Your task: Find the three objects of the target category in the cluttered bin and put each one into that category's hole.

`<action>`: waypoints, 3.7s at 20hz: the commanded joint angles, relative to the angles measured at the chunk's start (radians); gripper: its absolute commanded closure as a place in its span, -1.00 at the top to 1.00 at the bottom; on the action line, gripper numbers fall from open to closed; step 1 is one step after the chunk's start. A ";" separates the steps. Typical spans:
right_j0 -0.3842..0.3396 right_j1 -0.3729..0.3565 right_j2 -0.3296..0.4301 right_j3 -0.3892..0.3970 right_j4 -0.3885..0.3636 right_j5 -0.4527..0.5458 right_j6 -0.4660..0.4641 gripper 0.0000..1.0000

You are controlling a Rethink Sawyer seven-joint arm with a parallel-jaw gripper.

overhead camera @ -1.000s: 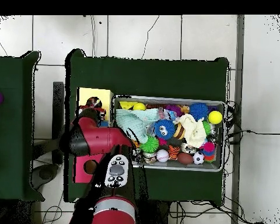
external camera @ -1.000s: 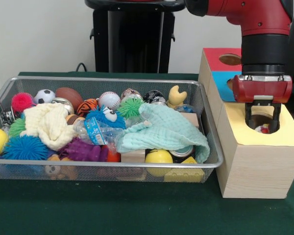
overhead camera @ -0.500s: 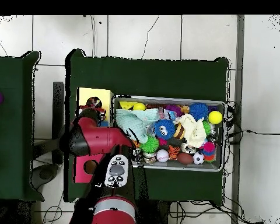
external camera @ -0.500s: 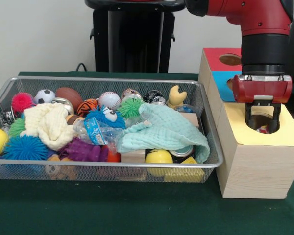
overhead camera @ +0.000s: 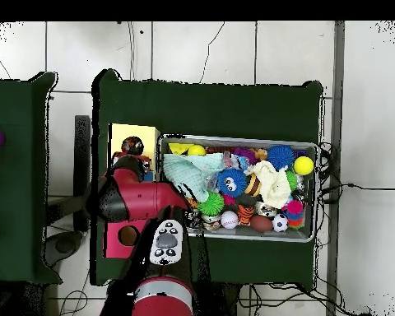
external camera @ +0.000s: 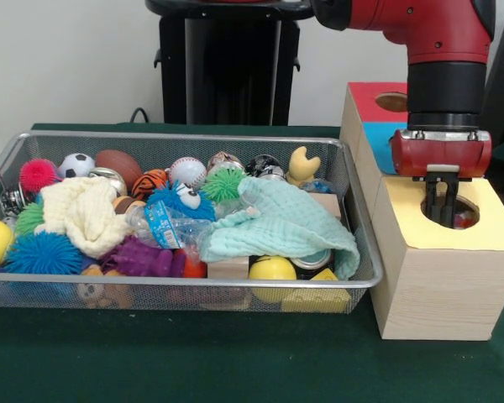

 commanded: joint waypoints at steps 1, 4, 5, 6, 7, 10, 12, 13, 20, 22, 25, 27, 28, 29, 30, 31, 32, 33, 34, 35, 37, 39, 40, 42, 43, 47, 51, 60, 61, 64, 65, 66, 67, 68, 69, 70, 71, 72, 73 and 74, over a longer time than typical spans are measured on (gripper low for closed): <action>-0.049 0.057 0.034 0.087 -0.044 0.097 0.095 -1.00; -0.053 0.052 0.038 0.090 -0.044 0.104 0.094 -1.00; -0.056 0.048 0.041 0.092 -0.044 0.108 0.093 -1.00; -0.057 0.046 0.041 0.093 -0.045 0.109 0.093 -1.00; -0.057 0.043 0.041 0.094 -0.046 0.115 0.091 -1.00; -0.059 0.026 0.043 0.107 -0.046 0.121 0.092 -1.00; -0.059 0.002 0.042 0.118 -0.043 0.146 0.089 -1.00; -0.061 -0.009 0.044 0.123 -0.042 0.155 0.088 -1.00; -0.069 -0.063 0.055 0.154 -0.039 0.196 0.086 -1.00; -0.072 -0.073 0.056 0.160 -0.040 0.202 0.086 -1.00; -0.076 -0.083 0.058 0.164 -0.040 0.215 0.081 -1.00; -0.079 -0.085 0.061 0.166 -0.039 0.216 0.080 -1.00; -0.080 -0.084 0.062 0.165 -0.039 0.216 0.080 -1.00; -0.080 -0.083 0.063 0.165 -0.039 0.216 0.079 -1.00; -0.081 -0.082 0.063 0.165 -0.039 0.216 0.079 -1.00; -0.079 -0.079 0.062 0.163 -0.039 0.212 0.079 -1.00; -0.078 -0.075 0.060 0.162 -0.038 0.209 0.080 -1.00; -0.079 -0.069 0.062 0.160 -0.039 0.203 0.081 -1.00; -0.080 -0.065 0.063 0.158 -0.040 0.199 0.080 -1.00; -0.079 -0.057 0.064 0.155 -0.040 0.191 0.082 -1.00; -0.074 -0.043 0.060 0.147 -0.038 0.177 0.087 -1.00; -0.068 -0.032 0.056 0.142 -0.036 0.167 0.091 -1.00; -0.065 -0.025 0.054 0.139 -0.034 0.162 0.093 -1.00; -0.060 -0.012 0.051 0.131 -0.031 0.152 0.098 -1.00; -0.057 -0.004 0.051 0.126 -0.030 0.144 0.101 -1.00; -0.044 0.017 0.046 0.116 -0.021 0.126 0.112 -1.00; -0.032 0.037 0.043 0.107 -0.012 0.106 0.126 -1.00; 0.000 0.076 0.028 0.086 0.014 0.070 0.148 -1.00; 0.002 0.076 0.028 0.087 0.016 0.069 0.149 -1.00; 0.008 0.075 0.025 0.087 0.023 0.073 0.148 -1.00; 0.005 0.074 0.029 0.088 0.023 0.075 0.147 -1.00; 0.003 0.074 0.030 0.088 0.023 0.073 0.146 -1.00; 0.000 0.075 0.035 0.089 0.021 0.071 0.146 -1.00; -0.001 0.076 0.035 0.089 0.021 0.069 0.146 -1.00; -0.002 0.076 0.036 0.089 0.019 0.069 0.145 -1.00; -0.003 0.075 0.036 0.089 0.018 0.069 0.144 -1.00; -0.006 0.074 0.038 0.090 0.016 0.069 0.142 -1.00; -0.006 0.075 0.037 0.089 0.014 0.070 0.140 -1.00; 0.000 0.077 0.029 0.085 0.009 0.063 0.136 -1.00; 0.006 0.079 0.020 0.081 0.004 0.056 0.131 1.00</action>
